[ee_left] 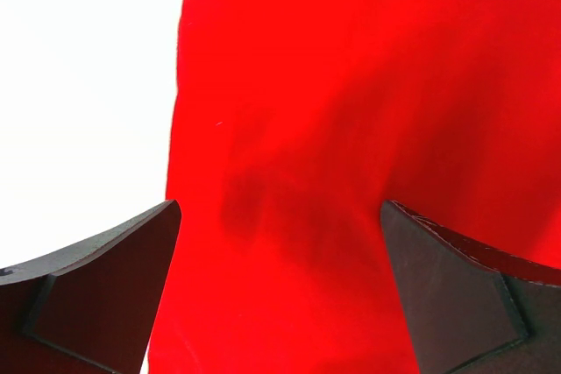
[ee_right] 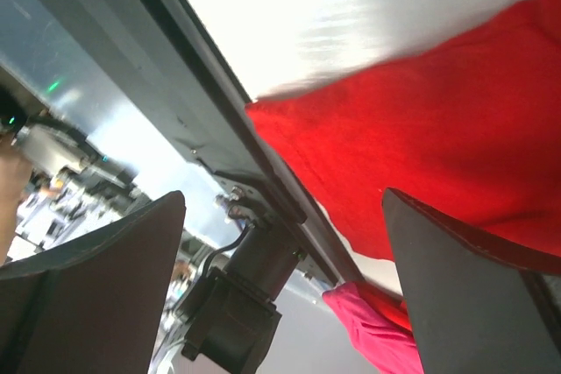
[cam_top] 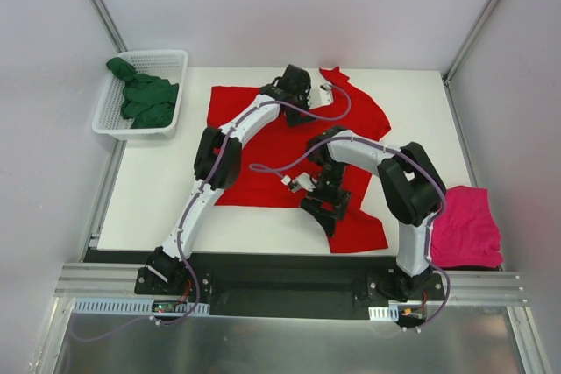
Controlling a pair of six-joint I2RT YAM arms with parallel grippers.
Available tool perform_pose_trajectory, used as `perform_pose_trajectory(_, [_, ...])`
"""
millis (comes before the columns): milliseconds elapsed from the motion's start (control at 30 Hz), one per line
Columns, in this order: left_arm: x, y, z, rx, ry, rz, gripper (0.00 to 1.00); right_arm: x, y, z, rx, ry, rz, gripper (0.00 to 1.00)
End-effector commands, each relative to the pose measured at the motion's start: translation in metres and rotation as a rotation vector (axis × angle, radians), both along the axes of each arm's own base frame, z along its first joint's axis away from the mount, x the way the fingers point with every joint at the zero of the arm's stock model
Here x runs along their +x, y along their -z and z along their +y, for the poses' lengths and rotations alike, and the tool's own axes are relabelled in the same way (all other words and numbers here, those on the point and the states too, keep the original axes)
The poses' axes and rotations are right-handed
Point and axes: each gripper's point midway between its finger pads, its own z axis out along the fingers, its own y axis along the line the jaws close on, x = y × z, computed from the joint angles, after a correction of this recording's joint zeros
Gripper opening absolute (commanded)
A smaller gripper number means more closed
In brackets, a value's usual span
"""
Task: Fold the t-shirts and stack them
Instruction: Flatten out the tshirt
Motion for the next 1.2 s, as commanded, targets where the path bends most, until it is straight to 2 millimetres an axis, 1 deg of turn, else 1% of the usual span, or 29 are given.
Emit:
perform_pose_trajectory(0, [0.013, -0.008, 0.003, -0.005, -0.031, -0.058, 0.99, -0.023, -0.010, -0.006, -0.009, -0.039, 0.139, 1.00])
perform_pose_trajectory(267, [0.019, -0.006, 0.005, -0.014, -0.057, -0.076, 0.99, -0.030, -0.007, -0.006, -0.004, -0.056, 0.208, 1.00])
perform_pose_trajectory(300, [0.021, -0.008, 0.006, -0.017, -0.062, -0.083, 0.99, -0.031, -0.007, -0.006, 0.001, -0.052, 0.217, 1.00])
perform_pose_trajectory(467, [0.027, -0.010, 0.007, -0.024, -0.084, -0.112, 0.99, -0.040, -0.009, -0.005, 0.004, -0.052, 0.291, 0.99])
perform_pose_trajectory(567, [0.035, -0.011, 0.011, -0.020, -0.113, -0.143, 0.99, -0.044, -0.010, -0.004, 0.014, -0.048, 0.324, 0.99])
perform_pose_trajectory(700, [0.042, -0.018, 0.016, -0.026, -0.158, -0.177, 0.99, -0.050, -0.013, 0.004, 0.047, -0.016, 0.387, 0.99])
perform_pose_trajectory(833, [0.048, -0.041, 0.023, -0.066, -0.228, -0.220, 0.99, -0.057, -0.023, 0.013, 0.096, 0.006, 0.446, 0.98])
perform_pose_trajectory(900, [0.049, -0.050, 0.026, -0.089, -0.251, -0.232, 0.99, -0.052, -0.029, 0.015, 0.108, 0.005, 0.402, 0.97])
perform_pose_trajectory(933, [0.048, -0.065, 0.025, -0.124, -0.264, -0.239, 0.99, -0.048, -0.029, 0.015, 0.096, 0.019, 0.360, 0.97])
perform_pose_trajectory(967, [0.046, -0.073, 0.024, -0.149, -0.270, -0.238, 0.99, -0.044, -0.030, 0.012, 0.087, 0.007, 0.311, 0.98])
perform_pose_trajectory(1000, [0.043, -0.079, 0.022, -0.173, -0.273, -0.231, 0.99, -0.041, -0.036, 0.012, 0.103, 0.007, 0.252, 0.99])
perform_pose_trajectory(1033, [0.039, -0.100, 0.018, -0.230, -0.278, -0.231, 0.99, -0.038, -0.036, 0.012, 0.101, 0.012, 0.223, 0.99])
perform_pose_trajectory(1067, [0.037, -0.109, 0.017, -0.257, -0.281, -0.229, 0.99, -0.040, -0.041, 0.013, 0.110, 0.012, 0.224, 0.99])
perform_pose_trajectory(1100, [0.031, -0.123, 0.013, -0.298, -0.284, -0.225, 0.99, -0.043, -0.050, 0.013, 0.110, 0.014, 0.243, 0.99])
perform_pose_trajectory(1167, [0.021, -0.131, 0.002, -0.333, -0.254, -0.202, 0.99, -0.046, -0.057, 0.013, 0.124, 0.014, 0.256, 0.99])
